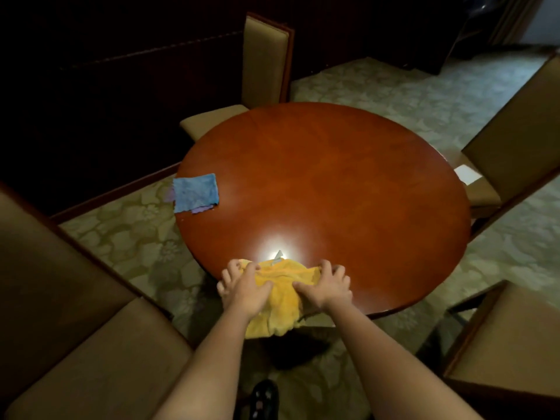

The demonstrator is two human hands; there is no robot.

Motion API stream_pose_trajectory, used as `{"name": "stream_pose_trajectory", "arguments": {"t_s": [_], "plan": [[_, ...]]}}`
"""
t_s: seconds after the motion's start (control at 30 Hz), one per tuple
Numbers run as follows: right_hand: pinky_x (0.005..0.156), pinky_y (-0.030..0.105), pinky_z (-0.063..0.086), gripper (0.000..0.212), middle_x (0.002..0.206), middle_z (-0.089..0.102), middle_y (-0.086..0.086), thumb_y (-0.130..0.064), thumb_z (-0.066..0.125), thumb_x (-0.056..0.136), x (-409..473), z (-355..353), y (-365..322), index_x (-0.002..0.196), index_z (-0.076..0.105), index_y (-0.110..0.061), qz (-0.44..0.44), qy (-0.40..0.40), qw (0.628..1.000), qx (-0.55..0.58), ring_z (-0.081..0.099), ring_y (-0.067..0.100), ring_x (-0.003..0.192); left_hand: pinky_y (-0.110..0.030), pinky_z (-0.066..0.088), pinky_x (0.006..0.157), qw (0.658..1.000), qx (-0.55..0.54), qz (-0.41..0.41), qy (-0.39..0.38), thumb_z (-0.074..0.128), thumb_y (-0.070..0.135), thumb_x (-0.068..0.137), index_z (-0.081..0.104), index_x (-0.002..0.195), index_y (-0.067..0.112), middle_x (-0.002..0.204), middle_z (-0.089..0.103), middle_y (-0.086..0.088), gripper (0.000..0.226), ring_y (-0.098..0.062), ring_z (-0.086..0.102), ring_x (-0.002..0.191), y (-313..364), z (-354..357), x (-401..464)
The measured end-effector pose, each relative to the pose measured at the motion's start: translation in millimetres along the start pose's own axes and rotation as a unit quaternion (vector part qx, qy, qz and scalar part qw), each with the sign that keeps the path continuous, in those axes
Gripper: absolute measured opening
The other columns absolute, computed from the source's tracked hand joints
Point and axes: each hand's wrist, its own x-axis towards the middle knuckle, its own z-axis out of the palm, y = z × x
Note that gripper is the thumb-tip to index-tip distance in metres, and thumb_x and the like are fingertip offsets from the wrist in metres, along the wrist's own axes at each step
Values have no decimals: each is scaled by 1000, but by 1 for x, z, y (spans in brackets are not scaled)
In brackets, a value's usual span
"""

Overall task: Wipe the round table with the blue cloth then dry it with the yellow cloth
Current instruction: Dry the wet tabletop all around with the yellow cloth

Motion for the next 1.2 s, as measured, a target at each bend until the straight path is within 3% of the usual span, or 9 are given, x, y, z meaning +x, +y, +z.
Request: {"name": "stream_pose_trajectory", "arguments": {"t_s": [0.17, 0.33, 0.47, 0.53, 0.6, 0.7, 0.77, 0.97, 1.2], "plan": [[105, 38, 31, 100, 141, 21, 9, -53, 75, 69, -7, -1, -9, 145, 15, -27, 112, -55, 990, 68, 22, 30, 131, -39, 30, 107, 976, -163, -138, -34, 76, 48, 72, 33, 143, 33, 145, 14, -6, 84, -30, 15, 135, 4, -6, -5], [100, 41, 38, 104, 140, 20, 11, -35, 83, 67, -15, -4, -11, 144, 13, -26, 108, -101, 988, 32, 25, 33, 132, -41, 32, 107, 967, -138, -201, -71, 87, 29, 66, 11, 150, 31, 151, 3, -12, 113, -35, 14, 139, 19, -20, -12], [102, 41, 40, 91, 138, 28, 16, -33, 75, 72, -11, -1, -13, 143, 19, -23, 112, -102, 979, 134, 35, 36, 128, -43, 28, 110, 956, -159, -237, -71, 89, 30, 63, 3, 153, 25, 154, 14, -16, 125, -37, 12, 142, 16, -22, -4], [102, 40, 40, 76, 136, 38, 16, -34, 66, 78, -8, -3, -10, 141, 26, -20, 96, -88, 978, 165, 41, 35, 124, -45, 31, 109, 942, -211, -251, -72, 88, 29, 64, 9, 152, 17, 152, 26, -15, 119, -37, 20, 141, 11, -23, 6], [98, 39, 43, 61, 129, 48, 13, -30, 60, 82, -8, -3, -8, 135, 32, -18, 51, -73, 990, 109, 47, 34, 119, -42, 43, 100, 939, -233, -246, -50, 87, 26, 66, 33, 139, 8, 139, 46, -15, 92, -35, 43, 129, 7, -23, 10], [96, 39, 38, 49, 128, 45, 12, -30, 53, 88, -7, 3, -11, 130, 33, -18, -35, -27, 999, -5, 42, 33, 121, -38, 50, 89, 973, -127, -192, -34, 78, 39, 72, 56, 111, 14, 118, 61, -9, 52, -31, 57, 110, 0, -19, 6], [98, 38, 35, 47, 129, 42, 11, -32, 51, 92, -3, 10, -17, 132, 31, -18, -78, 2, 996, -39, 37, 31, 122, -38, 47, 92, 976, -98, -192, -16, 73, 44, 76, 58, 113, 17, 120, 59, -8, 49, -31, 53, 113, -7, -15, 6], [94, 36, 32, 44, 125, 41, 8, -42, 45, 96, 23, 38, -44, 132, 36, -18, -153, 67, 984, -61, 37, 28, 116, -40, 39, 100, 949, -171, -254, 80, 64, 34, 89, 54, 131, 18, 133, 42, -11, 46, -32, 30, 129, -25, -18, 27], [92, 36, 28, 45, 121, 43, 8, -45, 43, 96, 54, 70, -87, 133, 41, -18, -184, 140, 972, -50, 38, 26, 110, -38, 38, 97, 934, -176, -264, 166, 53, 33, 96, 50, 135, 18, 128, 40, -11, 42, -30, 33, 125, -46, -25, 75]]}}
